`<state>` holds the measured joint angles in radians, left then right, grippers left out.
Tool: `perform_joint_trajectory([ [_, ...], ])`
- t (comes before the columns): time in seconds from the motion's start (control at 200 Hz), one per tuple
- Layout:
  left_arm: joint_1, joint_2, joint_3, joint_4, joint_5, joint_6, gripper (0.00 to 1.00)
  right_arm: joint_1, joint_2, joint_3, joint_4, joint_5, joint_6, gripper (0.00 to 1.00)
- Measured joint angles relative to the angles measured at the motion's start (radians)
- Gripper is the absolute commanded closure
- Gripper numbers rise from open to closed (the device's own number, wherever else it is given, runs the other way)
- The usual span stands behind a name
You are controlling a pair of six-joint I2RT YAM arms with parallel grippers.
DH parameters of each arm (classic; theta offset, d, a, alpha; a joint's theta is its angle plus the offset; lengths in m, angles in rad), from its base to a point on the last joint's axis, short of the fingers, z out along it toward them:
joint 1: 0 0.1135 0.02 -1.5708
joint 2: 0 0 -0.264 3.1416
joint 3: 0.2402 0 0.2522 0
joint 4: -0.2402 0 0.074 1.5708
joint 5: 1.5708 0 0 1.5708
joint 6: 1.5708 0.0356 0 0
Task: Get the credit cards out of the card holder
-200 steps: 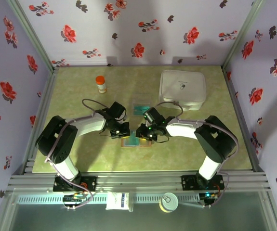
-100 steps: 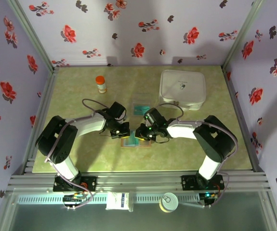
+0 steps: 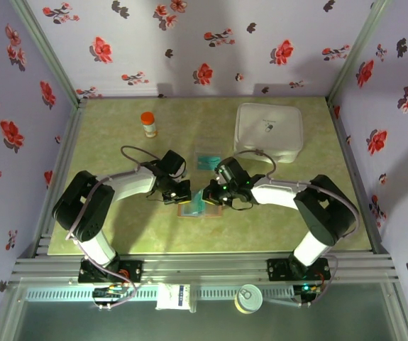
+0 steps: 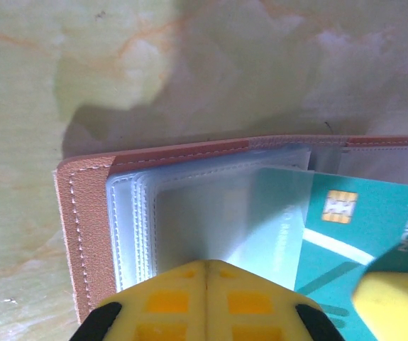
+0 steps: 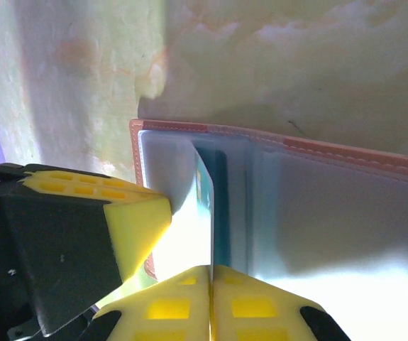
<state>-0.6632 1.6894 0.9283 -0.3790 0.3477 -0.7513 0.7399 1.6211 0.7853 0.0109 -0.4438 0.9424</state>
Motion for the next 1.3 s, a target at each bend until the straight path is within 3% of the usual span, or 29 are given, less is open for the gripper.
perform_joint_trajectory([
  [0.3,0.0,-0.006,0.0,-0.001,0.0,-0.001,1.0,-0.008,-0.066,0.101,-0.277,0.082,-0.15,0.96],
  [0.45,0.004,-0.046,0.0,-0.005,-0.009,-0.002,0.94,-0.011,-0.066,0.231,-0.441,0.136,-0.309,0.99],
  [0.74,0.047,-0.187,-0.028,0.001,-0.034,-0.008,0.92,-0.013,-0.05,0.496,-0.681,0.265,-0.809,1.0],
  [1.03,0.076,-0.223,-0.116,0.004,-0.042,-0.028,0.92,-0.027,0.126,0.768,-0.856,0.401,-1.427,1.0],
  [1.3,0.08,-0.236,-0.165,0.02,-0.041,-0.036,0.93,-0.083,0.371,1.067,-1.044,0.374,-1.696,1.0],
])
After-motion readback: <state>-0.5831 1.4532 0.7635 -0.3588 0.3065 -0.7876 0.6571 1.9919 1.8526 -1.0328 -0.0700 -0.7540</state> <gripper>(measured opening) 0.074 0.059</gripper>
